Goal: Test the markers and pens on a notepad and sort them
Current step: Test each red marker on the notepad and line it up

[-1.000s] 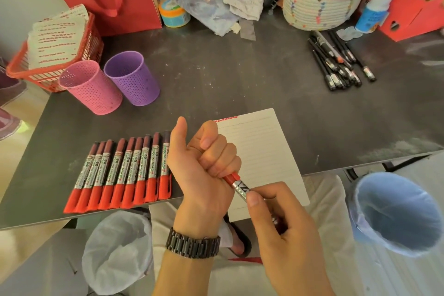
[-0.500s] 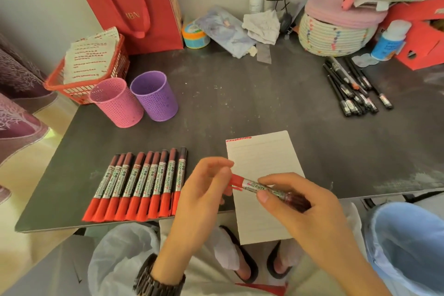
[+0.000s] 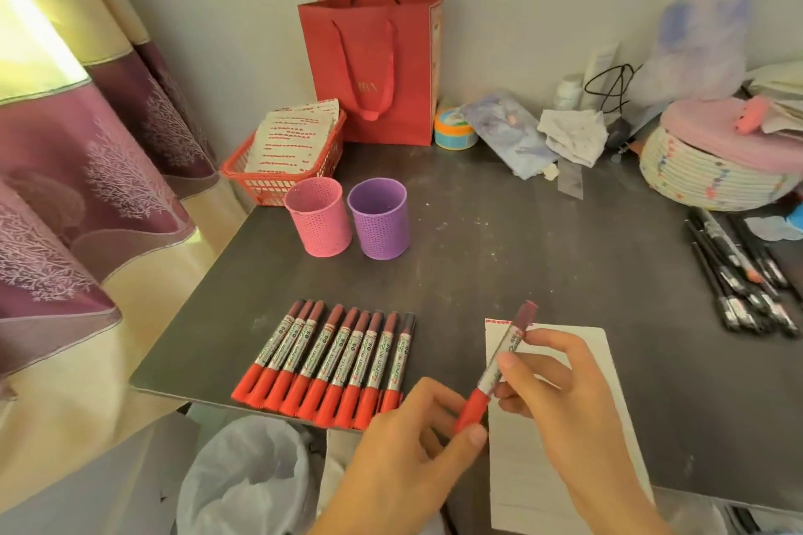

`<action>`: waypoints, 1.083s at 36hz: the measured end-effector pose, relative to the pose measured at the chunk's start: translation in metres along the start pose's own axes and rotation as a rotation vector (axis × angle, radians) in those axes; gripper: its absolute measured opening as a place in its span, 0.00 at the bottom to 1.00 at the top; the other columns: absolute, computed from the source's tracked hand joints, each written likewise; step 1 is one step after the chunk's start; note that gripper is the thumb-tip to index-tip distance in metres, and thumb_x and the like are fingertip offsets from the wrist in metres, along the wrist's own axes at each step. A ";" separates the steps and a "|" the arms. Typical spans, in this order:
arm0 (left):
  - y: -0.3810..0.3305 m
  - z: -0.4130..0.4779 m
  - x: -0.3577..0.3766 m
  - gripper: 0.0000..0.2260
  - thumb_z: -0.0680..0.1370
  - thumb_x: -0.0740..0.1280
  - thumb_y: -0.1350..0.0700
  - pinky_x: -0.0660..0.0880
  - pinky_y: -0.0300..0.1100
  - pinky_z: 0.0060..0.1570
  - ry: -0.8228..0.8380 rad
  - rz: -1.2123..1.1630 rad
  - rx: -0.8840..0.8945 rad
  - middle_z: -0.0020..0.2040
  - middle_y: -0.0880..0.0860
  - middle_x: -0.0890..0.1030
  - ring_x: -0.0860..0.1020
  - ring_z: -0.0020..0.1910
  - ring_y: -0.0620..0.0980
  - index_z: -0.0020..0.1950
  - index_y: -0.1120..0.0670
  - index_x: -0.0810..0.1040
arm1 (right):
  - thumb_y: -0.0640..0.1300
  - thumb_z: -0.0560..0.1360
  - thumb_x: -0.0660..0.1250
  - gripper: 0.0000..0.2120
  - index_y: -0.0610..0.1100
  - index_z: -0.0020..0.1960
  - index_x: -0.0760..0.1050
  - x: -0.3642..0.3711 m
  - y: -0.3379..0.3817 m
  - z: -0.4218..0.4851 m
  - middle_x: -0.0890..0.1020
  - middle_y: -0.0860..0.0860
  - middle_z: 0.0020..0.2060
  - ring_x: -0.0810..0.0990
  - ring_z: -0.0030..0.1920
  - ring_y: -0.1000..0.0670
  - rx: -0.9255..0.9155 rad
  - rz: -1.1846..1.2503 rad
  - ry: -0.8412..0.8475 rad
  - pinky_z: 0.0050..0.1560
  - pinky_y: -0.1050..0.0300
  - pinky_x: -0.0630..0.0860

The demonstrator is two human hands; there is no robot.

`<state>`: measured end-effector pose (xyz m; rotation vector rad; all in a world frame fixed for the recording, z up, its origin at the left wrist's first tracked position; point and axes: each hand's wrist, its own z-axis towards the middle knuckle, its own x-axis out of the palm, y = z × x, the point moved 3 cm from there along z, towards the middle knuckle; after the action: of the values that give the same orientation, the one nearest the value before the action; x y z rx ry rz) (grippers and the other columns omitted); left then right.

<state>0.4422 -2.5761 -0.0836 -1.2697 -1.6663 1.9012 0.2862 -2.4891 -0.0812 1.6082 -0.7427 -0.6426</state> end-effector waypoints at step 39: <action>0.053 0.018 -0.056 0.29 0.73 0.45 0.27 0.37 0.49 0.75 -0.182 0.847 -0.066 0.80 0.38 0.49 0.43 0.79 0.43 0.75 0.28 0.56 | 0.52 0.74 0.74 0.11 0.61 0.50 0.73 0.081 -0.030 0.040 0.85 0.58 0.41 0.85 0.37 0.57 -0.031 -0.539 0.234 0.46 0.52 0.84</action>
<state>0.4760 -2.6428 -0.1099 -2.1194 -1.3737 2.4772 0.3116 -2.5733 -0.1173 1.8282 -0.1185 -0.8228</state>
